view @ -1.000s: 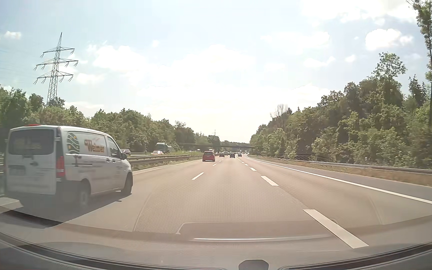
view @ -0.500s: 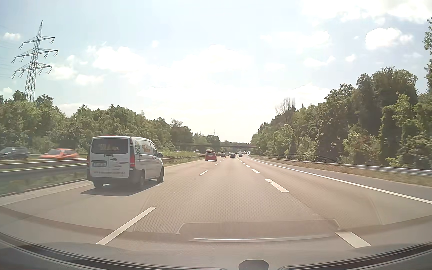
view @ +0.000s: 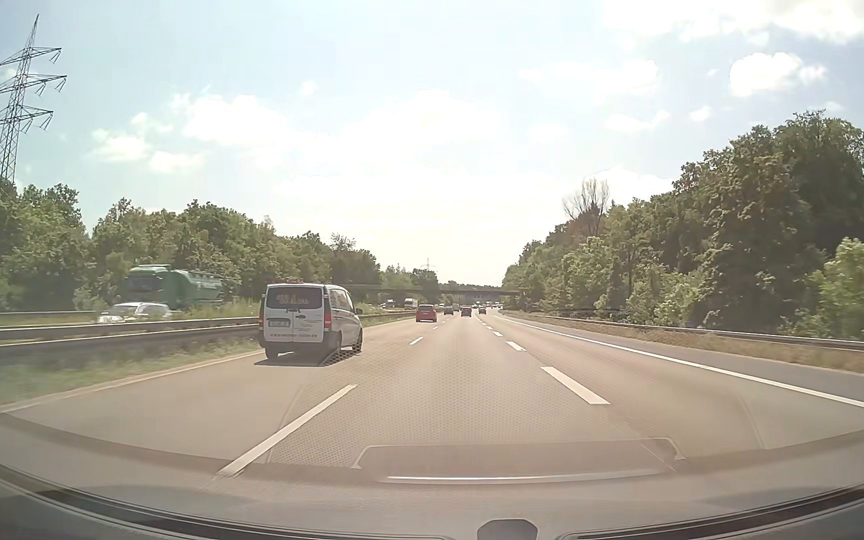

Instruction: Follow the waypoints while adhering to traffic rules and regulations

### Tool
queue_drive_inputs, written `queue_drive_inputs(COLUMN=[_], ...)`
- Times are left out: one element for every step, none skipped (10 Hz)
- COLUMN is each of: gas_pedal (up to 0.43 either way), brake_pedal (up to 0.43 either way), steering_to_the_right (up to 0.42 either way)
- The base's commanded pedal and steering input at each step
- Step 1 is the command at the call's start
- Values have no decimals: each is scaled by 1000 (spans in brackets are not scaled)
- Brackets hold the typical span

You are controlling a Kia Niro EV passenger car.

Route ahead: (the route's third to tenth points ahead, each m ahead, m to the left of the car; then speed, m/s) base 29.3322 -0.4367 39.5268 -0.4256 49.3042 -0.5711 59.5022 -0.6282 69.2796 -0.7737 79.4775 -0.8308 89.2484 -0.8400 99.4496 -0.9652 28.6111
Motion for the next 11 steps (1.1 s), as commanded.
queue_drive_inputs(gas_pedal=[157,157,157,150,150,150,150,150,150,150,150], brake_pedal=[30,30,30,30,30,30,30,30,30,30,30], steering_to_the_right=[2,1,2,1,2,2,2,2,2,2,2])
